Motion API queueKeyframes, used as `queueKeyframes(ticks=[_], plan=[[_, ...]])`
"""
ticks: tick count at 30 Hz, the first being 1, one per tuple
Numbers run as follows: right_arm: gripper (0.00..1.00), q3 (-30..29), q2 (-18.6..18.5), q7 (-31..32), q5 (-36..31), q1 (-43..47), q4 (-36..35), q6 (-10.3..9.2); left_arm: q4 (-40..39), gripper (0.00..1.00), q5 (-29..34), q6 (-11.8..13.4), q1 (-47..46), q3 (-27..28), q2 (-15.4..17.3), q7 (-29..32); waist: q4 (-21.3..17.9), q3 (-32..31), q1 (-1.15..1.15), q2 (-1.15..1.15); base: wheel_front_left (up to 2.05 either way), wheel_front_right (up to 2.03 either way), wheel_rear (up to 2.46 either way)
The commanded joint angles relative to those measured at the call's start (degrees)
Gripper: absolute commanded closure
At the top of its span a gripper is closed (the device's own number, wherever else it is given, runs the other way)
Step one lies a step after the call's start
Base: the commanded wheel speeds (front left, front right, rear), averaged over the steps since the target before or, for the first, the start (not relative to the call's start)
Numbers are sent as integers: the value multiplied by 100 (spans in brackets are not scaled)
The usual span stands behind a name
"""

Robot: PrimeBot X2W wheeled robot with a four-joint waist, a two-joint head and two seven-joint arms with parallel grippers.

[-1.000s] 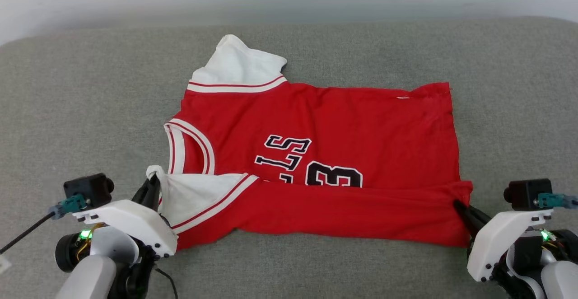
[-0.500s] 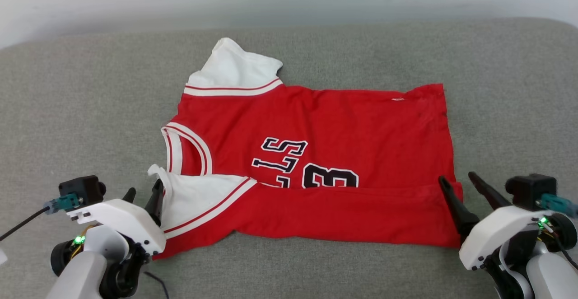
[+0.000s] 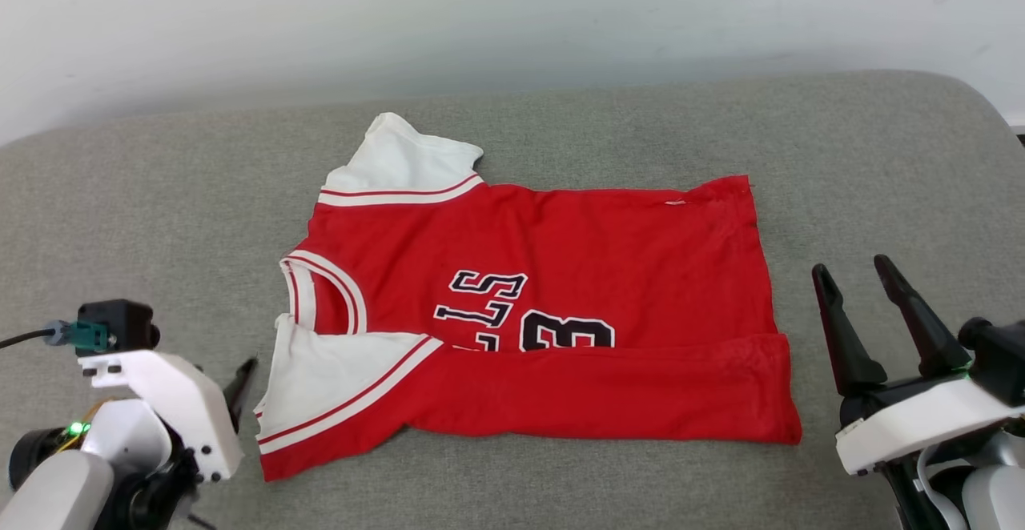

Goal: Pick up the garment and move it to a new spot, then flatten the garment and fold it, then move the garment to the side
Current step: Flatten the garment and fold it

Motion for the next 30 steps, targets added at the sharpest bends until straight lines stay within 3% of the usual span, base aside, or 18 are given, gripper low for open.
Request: queueKeyframes(ticks=[1, 8, 14, 17, 18, 20, 21, 26, 30], plan=[[0, -103, 102, 32, -106, 144, -254, -4, -276, 0, -80, 153, 164, -21, 227, 438, -59, 31, 0, 0, 0, 0, 0], [0, -284, 366, 86, -247, 327, -814, -4, -861, 0, -408, 574, 538, -19, 572, 1434, -223, 415, 0, 0, 0, 0, 0], [0, -251, 455, 86, -207, 181, -863, -4, -759, 0, -600, 656, 611, -146, 576, 1879, -358, 784, 0, 0, 0, 0, 0], [0, -252, 444, 61, -184, 125, -782, -4, -553, 0, -731, 607, 626, -271, 427, 2048, -413, 855, 0, 0, 0, 0, 0], [0, -253, 429, 51, -176, 117, -761, -4, -495, 23, -793, 574, 634, -300, 359, 2078, -424, 862, 0, 0, 0, 0, 0], [0, -291, 394, 66, -193, 102, -737, -4, -414, 90, -877, 492, 638, -342, 243, 2068, -440, 854, 0, 0, 0, 0, 0], [0, -314, 382, 88, -188, 106, -733, -4, -385, 100, -909, 453, 645, -346, 201, 2039, -443, 839, 0, 0, 0, 0, 0], [0, -543, 331, 405, -163, 237, -710, -4, -351, 100, -780, 385, 592, -166, 225, 1605, -376, 677, 0, 0, 0, 0, 0], [0, -739, 246, 1376, 76, 394, -559, -3, -521, 100, -707, 402, 607, 69, 240, 1190, -288, 518, 0, 0, 0, 0, 0]])
